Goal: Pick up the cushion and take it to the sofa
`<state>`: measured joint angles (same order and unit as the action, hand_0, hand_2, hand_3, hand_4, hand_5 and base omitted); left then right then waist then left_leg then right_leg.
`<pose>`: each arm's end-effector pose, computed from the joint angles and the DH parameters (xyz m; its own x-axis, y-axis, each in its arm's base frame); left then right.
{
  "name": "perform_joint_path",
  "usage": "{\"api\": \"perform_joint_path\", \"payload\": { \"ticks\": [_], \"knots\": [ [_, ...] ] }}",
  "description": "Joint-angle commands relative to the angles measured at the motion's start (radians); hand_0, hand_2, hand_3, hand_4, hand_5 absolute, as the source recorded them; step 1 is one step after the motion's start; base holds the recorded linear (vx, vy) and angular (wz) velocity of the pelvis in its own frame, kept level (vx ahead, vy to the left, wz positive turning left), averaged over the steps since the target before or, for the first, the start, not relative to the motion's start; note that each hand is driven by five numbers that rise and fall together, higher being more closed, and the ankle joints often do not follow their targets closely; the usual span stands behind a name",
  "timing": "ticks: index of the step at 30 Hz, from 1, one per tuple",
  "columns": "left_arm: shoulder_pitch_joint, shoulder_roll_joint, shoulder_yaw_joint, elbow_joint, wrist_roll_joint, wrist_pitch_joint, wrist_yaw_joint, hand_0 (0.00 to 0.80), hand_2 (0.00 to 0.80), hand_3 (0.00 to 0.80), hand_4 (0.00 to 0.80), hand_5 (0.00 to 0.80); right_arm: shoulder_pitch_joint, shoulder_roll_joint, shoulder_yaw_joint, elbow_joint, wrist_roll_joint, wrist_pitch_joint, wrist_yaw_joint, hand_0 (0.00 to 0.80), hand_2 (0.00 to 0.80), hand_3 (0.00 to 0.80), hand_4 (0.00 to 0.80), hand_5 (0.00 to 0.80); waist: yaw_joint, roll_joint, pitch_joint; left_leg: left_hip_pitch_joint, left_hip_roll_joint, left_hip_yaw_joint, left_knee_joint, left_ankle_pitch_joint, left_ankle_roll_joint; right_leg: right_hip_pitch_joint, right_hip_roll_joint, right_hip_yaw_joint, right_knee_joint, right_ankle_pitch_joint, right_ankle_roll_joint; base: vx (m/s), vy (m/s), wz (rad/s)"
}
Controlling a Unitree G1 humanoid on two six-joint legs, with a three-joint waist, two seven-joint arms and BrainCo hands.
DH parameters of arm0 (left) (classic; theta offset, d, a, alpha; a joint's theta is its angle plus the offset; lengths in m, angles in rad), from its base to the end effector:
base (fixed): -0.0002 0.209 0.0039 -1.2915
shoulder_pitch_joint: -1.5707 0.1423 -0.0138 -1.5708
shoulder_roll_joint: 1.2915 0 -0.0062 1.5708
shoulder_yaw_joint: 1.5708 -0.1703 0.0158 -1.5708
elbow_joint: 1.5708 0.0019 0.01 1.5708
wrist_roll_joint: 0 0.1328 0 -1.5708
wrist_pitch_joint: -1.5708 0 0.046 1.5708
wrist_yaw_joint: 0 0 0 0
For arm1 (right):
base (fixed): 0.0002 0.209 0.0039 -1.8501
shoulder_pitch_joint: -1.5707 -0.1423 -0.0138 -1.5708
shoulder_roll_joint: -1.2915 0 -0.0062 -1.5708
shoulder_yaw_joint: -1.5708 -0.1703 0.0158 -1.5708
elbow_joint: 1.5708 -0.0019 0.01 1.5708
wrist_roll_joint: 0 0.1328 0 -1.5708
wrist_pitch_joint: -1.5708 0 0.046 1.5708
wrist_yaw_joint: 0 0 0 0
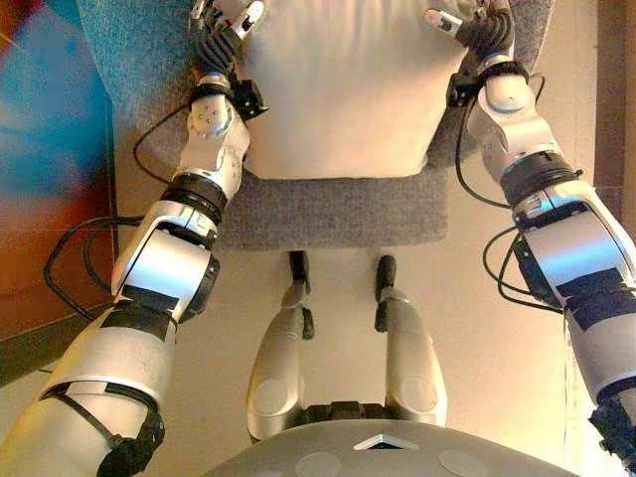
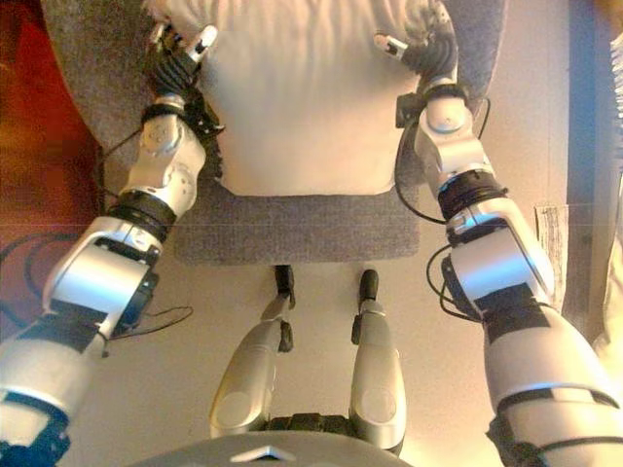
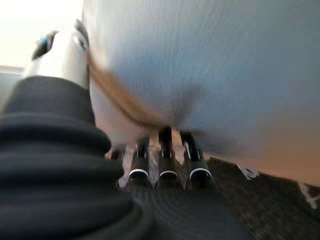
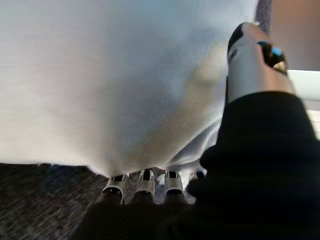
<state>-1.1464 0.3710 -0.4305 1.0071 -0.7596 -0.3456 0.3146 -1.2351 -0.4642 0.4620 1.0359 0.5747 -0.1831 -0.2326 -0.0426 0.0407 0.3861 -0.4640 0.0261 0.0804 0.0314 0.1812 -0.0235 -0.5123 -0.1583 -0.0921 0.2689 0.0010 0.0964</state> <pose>0.3516 0.1485 0.2093 0.9219 0.1780 0.3442 -0.1259 0.9776 -0.1686 0.3562 -0.1675 0.2349 0.9395 -0.0943 0.3293 0.1444 0.9808 -0.1310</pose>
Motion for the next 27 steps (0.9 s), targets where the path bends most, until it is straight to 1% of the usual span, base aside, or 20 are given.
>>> {"api": "perform_joint_path", "payload": {
  "ticks": [1,6,8,10,11,14,19,21,23,27],
  "knots": [
    [-0.129,-0.004,-0.014,-0.046,0.067,-0.091,0.015,0.000,0.000,0.000,0.000,0.000,-0.098,-0.030,0.021,-0.105,-0.017,-0.096,-0.034,0.000,0.000,0.000,0.000,0.000,-0.008,-0.012,0.018,-0.012,-0.007,0.004,0.138,-0.173,-0.055,-0.017,-0.033,0.016,-0.107,0.072,0.050,0.000,0.000,0.00],
    [-0.069,0.029,0.010,-0.196,0.078,-0.125,0.049,0.000,0.000,0.000,0.000,0.000,-0.052,-0.066,-0.008,-0.231,-0.048,-0.121,-0.094,0.000,0.000,0.000,0.000,0.000,0.003,-0.003,0.010,-0.004,-0.015,0.003,0.141,-0.184,-0.054,-0.006,-0.038,0.003,-0.107,0.060,0.048,0.000,0.000,0.00],
    [-0.024,0.043,0.037,-0.255,0.087,-0.150,0.037,0.000,0.000,0.000,0.000,0.000,-0.010,-0.076,-0.050,-0.295,-0.091,-0.142,-0.109,0.000,0.000,0.000,0.000,0.000,0.009,-0.002,0.002,0.002,-0.019,0.000,0.140,-0.190,-0.052,0.003,-0.040,-0.002,-0.110,0.054,0.049,0.009,-0.008,0.02],
    [0.033,0.047,0.074,-0.324,0.105,-0.154,0.020,0.000,0.000,0.000,0.000,0.000,0.038,-0.088,-0.093,-0.379,-0.140,-0.143,-0.118,0.000,0.000,0.000,0.000,0.000,0.017,-0.002,-0.005,0.010,-0.024,-0.005,0.136,-0.195,-0.049,0.013,-0.041,-0.009,-0.112,0.049,0.050,0.030,-0.018,0.04],
    [0.068,0.049,0.094,-0.363,0.132,-0.168,0.021,0.000,0.000,0.000,0.000,0.000,0.067,-0.095,-0.112,-0.428,-0.174,-0.147,-0.127,0.000,0.000,0.000,0.000,0.000,0.021,-0.001,-0.008,0.015,-0.027,-0.008,0.134,-0.198,-0.048,0.019,-0.042,-0.013,-0.114,0.045,0.050,0.030,-0.011,0.03],
    [0.170,0.072,0.140,-0.486,0.182,-0.179,0.009,0.000,0.000,0.000,0.000,0.000,0.165,-0.122,-0.178,-0.596,-0.240,-0.134,-0.139,0.000,0.000,0.000,0.000,0.000,0.029,-0.004,-0.024,0.025,-0.033,-0.013,0.126,-0.199,-0.042,0.033,-0.044,-0.022,-0.123,0.044,0.049,0.025,-0.006,0.04],
    [0.422,0.108,0.250,-0.766,0.259,-0.185,0.013,0.000,0.000,0.000,0.000,0.000,0.441,-0.118,-0.340,-0.902,-0.364,-0.139,-0.135,0.000,0.000,0.000,0.000,0.000,0.039,-0.013,-0.056,0.076,-0.038,-0.019,0.109,-0.212,-0.033,0.094,-0.046,-0.038,-0.141,0.032,0.050,0.068,0.002,0.08],
    [0.511,0.112,0.300,-0.857,0.281,-0.209,0.014,0.000,0.000,0.000,0.000,0.000,0.535,-0.109,-0.385,-0.987,-0.400,-0.161,-0.131,0.000,0.000,0.000,0.000,0.000,0.042,-0.019,-0.076,0.106,-0.038,-0.020,0.098,-0.216,-0.029,0.129,-0.045,-0.045,-0.154,0.028,0.050,0.094,0.010,0.04],
    [0.606,0.102,0.342,-0.932,0.278,-0.218,0.000,0.000,0.000,0.000,0.000,0.000,0.634,-0.080,-0.434,-1.048,-0.443,-0.188,-0.114,0.000,0.000,0.000,0.000,0.000,0.044,-0.025,-0.102,0.142,-0.037,-0.022,0.087,-0.219,-0.029,0.174,-0.042,-0.054,-0.173,0.028,0.050,0.105,0.012,0.06],
    [0.787,0.078,0.382,-1.036,0.329,-0.202,-0.030,0.000,0.000,0.000,0.000,0.000,0.841,-0.070,-0.516,-1.154,-0.437,-0.181,-0.051,0.000,0.000,0.000,0.000,0.000,0.048,-0.034,-0.169,0.231,-0.039,-0.030,0.049,-0.220,-0.023,0.278,-0.034,-0.069,-0.215,0.031,0.053,0.123,0.032,0.08]
  ]
}}
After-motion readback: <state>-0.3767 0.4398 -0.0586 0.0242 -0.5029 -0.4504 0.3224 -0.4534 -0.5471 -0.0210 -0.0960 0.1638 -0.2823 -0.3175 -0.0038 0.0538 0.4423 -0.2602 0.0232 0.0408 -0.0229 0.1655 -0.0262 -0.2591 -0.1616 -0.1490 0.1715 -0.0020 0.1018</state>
